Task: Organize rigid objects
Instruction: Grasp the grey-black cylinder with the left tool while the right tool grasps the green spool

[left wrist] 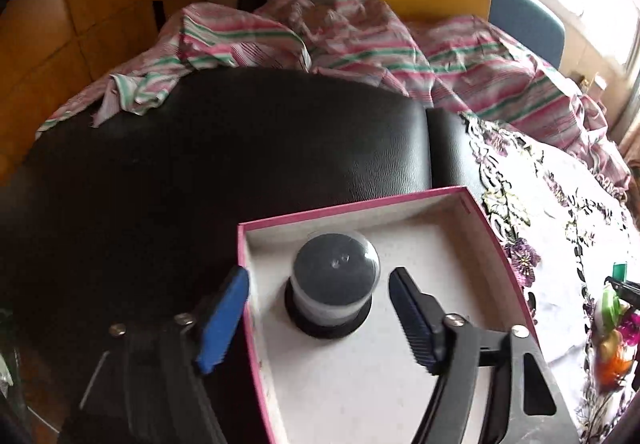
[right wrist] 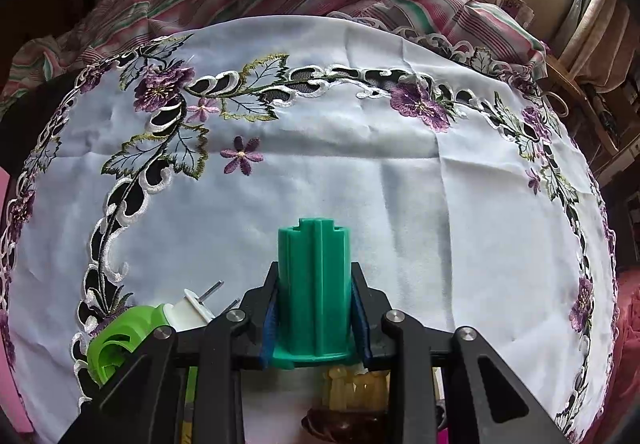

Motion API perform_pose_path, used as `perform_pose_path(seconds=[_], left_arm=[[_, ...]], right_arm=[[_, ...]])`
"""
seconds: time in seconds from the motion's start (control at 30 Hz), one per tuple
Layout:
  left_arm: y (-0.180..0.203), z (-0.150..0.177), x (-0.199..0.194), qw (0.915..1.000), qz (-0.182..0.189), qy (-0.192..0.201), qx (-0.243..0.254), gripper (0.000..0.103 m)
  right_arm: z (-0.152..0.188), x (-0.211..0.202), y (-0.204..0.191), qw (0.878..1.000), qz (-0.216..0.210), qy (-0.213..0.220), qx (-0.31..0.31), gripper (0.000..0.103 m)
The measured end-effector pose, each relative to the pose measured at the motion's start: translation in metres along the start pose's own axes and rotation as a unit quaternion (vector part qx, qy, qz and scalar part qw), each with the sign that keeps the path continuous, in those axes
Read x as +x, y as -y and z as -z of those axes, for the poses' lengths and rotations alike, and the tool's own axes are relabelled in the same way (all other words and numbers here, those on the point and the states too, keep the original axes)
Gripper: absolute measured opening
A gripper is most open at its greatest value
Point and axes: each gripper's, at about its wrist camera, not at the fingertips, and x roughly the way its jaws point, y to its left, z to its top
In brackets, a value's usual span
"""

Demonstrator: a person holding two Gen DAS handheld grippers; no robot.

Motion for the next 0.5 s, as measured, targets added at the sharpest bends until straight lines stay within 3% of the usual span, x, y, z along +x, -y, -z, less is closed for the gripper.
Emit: perform_pose_path(seconds=[0.2,0.5], left_arm=[[-0.001,0.031,-0.051,0.9993,-0.004,0.037,-0.004,0.075],[0.020,0.088,-0.098,0.9991,0.000,0.042,-0.007,0.076]], right_arm=[[0.005,-0.003,-0.003,1.000,0.000,0.007,-0.004,0.030],[0.007,-0.005,-0.005,1.000,-0.001,0.013,-0.008,0.030]])
